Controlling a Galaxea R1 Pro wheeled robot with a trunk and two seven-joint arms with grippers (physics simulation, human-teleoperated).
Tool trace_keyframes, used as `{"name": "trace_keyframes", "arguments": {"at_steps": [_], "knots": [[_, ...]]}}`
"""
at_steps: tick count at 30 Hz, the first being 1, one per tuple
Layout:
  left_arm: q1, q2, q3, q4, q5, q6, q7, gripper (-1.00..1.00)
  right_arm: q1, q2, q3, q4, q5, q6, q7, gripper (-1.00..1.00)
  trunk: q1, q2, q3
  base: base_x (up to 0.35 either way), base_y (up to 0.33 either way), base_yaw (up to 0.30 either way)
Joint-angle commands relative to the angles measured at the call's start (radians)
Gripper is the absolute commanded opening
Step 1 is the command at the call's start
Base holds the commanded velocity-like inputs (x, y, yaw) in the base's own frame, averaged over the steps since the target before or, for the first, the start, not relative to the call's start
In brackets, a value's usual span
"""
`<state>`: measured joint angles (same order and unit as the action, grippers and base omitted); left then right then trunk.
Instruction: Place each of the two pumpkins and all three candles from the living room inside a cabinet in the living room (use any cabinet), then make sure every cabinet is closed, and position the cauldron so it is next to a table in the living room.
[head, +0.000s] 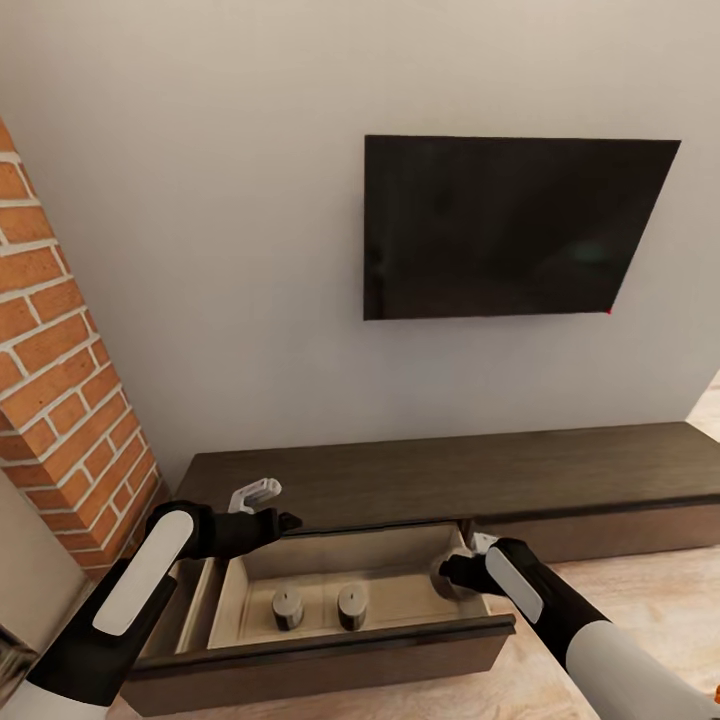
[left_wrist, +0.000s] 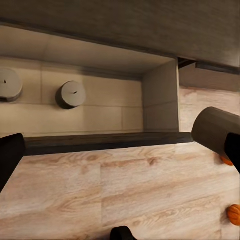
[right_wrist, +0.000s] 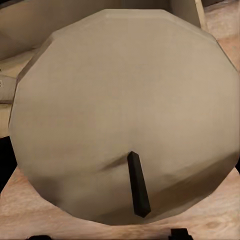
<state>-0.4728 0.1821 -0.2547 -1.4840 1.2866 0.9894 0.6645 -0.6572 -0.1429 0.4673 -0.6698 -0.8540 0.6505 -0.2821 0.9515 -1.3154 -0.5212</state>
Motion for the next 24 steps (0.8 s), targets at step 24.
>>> {"name": "trace_keyframes", "arguments": {"at_steps": [24], "knots": [[-0.001,0.0,-0.008,-0.001,0.01,0.0,0.011,1.0,-0.001,0.005,0.016,0.002,-0.01,-0.054,-0.009,-1.0,0.0,-0.001,-0.001,0.075,0.0,0.0]]}}
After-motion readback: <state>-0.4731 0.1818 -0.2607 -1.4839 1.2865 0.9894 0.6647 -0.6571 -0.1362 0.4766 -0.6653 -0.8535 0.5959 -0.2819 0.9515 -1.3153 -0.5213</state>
